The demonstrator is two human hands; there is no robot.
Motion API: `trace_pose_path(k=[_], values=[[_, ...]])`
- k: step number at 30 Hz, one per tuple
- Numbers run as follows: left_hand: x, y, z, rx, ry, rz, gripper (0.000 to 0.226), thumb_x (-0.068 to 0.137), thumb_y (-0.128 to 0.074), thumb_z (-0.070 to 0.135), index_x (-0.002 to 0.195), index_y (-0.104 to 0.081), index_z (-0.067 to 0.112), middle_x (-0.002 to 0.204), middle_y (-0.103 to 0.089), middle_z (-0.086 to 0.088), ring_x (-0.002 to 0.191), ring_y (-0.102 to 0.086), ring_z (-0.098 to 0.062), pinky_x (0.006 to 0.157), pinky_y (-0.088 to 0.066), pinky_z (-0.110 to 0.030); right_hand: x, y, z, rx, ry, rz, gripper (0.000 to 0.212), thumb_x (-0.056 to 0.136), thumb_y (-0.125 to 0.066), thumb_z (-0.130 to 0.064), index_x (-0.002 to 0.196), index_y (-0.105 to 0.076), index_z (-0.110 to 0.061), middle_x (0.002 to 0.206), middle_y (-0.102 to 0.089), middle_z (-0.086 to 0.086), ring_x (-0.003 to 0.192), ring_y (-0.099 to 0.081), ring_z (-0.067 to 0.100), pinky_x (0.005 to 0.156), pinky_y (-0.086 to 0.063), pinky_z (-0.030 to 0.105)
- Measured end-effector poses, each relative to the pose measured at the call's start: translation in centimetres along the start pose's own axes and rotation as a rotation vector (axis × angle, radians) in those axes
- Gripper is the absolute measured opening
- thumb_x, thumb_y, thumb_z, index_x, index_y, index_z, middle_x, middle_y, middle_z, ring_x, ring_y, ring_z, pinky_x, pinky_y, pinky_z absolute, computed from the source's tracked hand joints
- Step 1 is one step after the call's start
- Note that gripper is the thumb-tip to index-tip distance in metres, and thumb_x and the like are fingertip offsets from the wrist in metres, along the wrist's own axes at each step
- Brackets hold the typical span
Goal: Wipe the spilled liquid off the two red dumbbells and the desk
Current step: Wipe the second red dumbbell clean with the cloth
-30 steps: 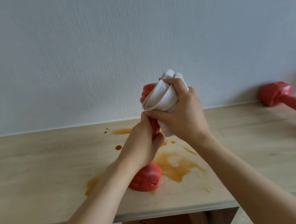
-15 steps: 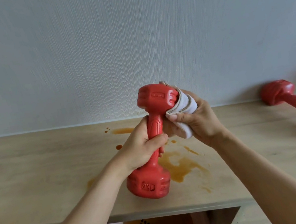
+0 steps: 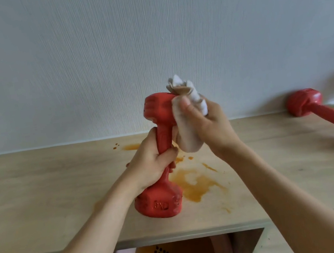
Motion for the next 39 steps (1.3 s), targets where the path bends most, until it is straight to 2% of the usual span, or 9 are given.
trace_pose_path(k=[4, 6, 9, 16, 20, 24, 29, 31, 39], values=[[0.0, -0.7, 0.4, -0.009, -0.001, -0.052, 0.023, 0.086, -0.061, 0.005, 0.099, -0.044, 0.012, 0.062, -0.054, -0.003, 0.05, -0.055, -0.01, 0.05, -0.046, -0.025, 0.7, 0.8, 1.7, 0.271, -0.221, 0.072, 0.036, 0.101, -0.035, -0.036, 0.092, -0.067, -0.023, 0.089, -0.073, -0.011, 0.092, -0.068, 0.003, 0.084, -0.053, 0.024], [0.2, -0.4, 0.3, -0.017, 0.009, -0.045, 0.022, 0.086, -0.059, 0.002, 0.096, -0.045, 0.015, 0.06, -0.055, -0.001, 0.05, -0.055, -0.011, 0.05, -0.046, -0.025, 0.5, 0.6, 2.7, 0.252, -0.322, 0.08, 0.037, 0.099, -0.038, -0.041, 0.086, -0.066, -0.021, 0.078, -0.073, -0.011, 0.08, -0.069, 0.001, 0.072, -0.055, 0.022], [0.3, 0.2, -0.3, -0.018, 0.042, 0.001, 0.021, 0.086, -0.053, -0.004, 0.1, -0.044, 0.01, 0.064, -0.053, -0.007, 0.049, -0.055, -0.01, 0.049, -0.046, -0.024, -0.1, 0.6, 3.8, 0.103, -0.426, 0.024, 0.043, 0.096, -0.041, -0.046, 0.086, -0.067, -0.014, 0.088, -0.072, 0.005, 0.085, -0.069, 0.013, 0.08, -0.055, 0.031], [0.5, 2.8, -0.8, -0.055, 0.095, 0.155, 0.018, 0.089, -0.053, 0.003, 0.087, -0.041, 0.015, 0.064, -0.051, -0.005, 0.047, -0.055, -0.009, 0.049, -0.046, -0.022, -1.3, 2.4, 2.5, 0.124, -0.395, -0.04, 0.048, 0.097, -0.037, -0.045, 0.098, -0.069, -0.01, 0.09, -0.073, 0.008, 0.086, -0.07, 0.017, 0.073, -0.056, 0.024], [-0.7, 3.0, -0.4, -0.154, 0.139, 0.177, 0.012, 0.089, -0.055, 0.007, 0.088, -0.044, 0.013, 0.061, -0.053, -0.004, 0.049, -0.056, -0.011, 0.052, -0.048, -0.026, -2.7, 2.4, 2.4, 0.12, -0.394, -0.146, 0.061, 0.091, -0.036, -0.053, 0.115, -0.063, -0.004, 0.11, -0.067, 0.021, 0.101, -0.066, 0.029, 0.088, -0.053, 0.038], [-2.1, 2.4, -0.2, -0.301, 0.201, 0.181, 0.01, 0.089, -0.056, 0.007, 0.091, -0.047, 0.008, 0.061, -0.053, -0.004, 0.049, -0.054, -0.016, 0.052, -0.049, -0.03, -3.9, 1.7, 0.8, 0.106, -0.387, -0.208, 0.044, 0.097, -0.035, -0.041, 0.103, -0.067, -0.011, 0.085, -0.072, 0.011, 0.078, -0.068, 0.026, 0.066, -0.055, 0.032], [-3.2, 2.3, -0.1, -0.491, 0.225, 0.268, 0.01, 0.087, -0.059, 0.006, 0.083, -0.052, 0.012, 0.064, -0.055, -0.001, 0.052, -0.056, -0.013, 0.058, -0.048, -0.031, -4.9, 0.4, -1.4, -0.36, -0.281, -0.329, 0.028, 0.091, -0.058, -0.033, 0.075, -0.066, -0.012, 0.065, -0.063, 0.007, 0.055, -0.06, 0.023, 0.054, -0.049, 0.032], [-3.4, 2.4, 0.1, -0.523, 0.219, 0.294, 0.011, 0.088, -0.058, 0.008, 0.083, -0.051, 0.014, 0.066, -0.054, -0.003, 0.054, -0.056, -0.012, 0.06, -0.046, -0.028, -5.1, -0.1, -1.5, -0.647, -0.254, -0.349, 0.026, 0.084, -0.067, -0.036, 0.063, -0.061, -0.022, 0.064, -0.061, -0.002, 0.059, -0.06, 0.017, 0.052, -0.046, 0.026], [-2.7, 1.7, 2.2, -0.585, 0.116, 0.365, 0.011, 0.09, -0.055, 0.012, 0.083, -0.049, 0.017, 0.071, -0.053, -0.001, 0.061, -0.05, -0.013, 0.053, -0.044, -0.023, -5.3, -3.4, -1.9, -0.988, -0.261, -0.428, 0.051, 0.06, -0.061, -0.076, 0.061, -0.051, -0.026, 0.09, -0.045, 0.0, 0.089, -0.048, 0.015, 0.08, -0.044, 0.033]])
Point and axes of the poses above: each hand's wrist, its own x-axis towards the middle knuckle, its own y-axis out of the back of the hand, z = x × y, the point moved 6 cm from there along x, towards the middle knuckle
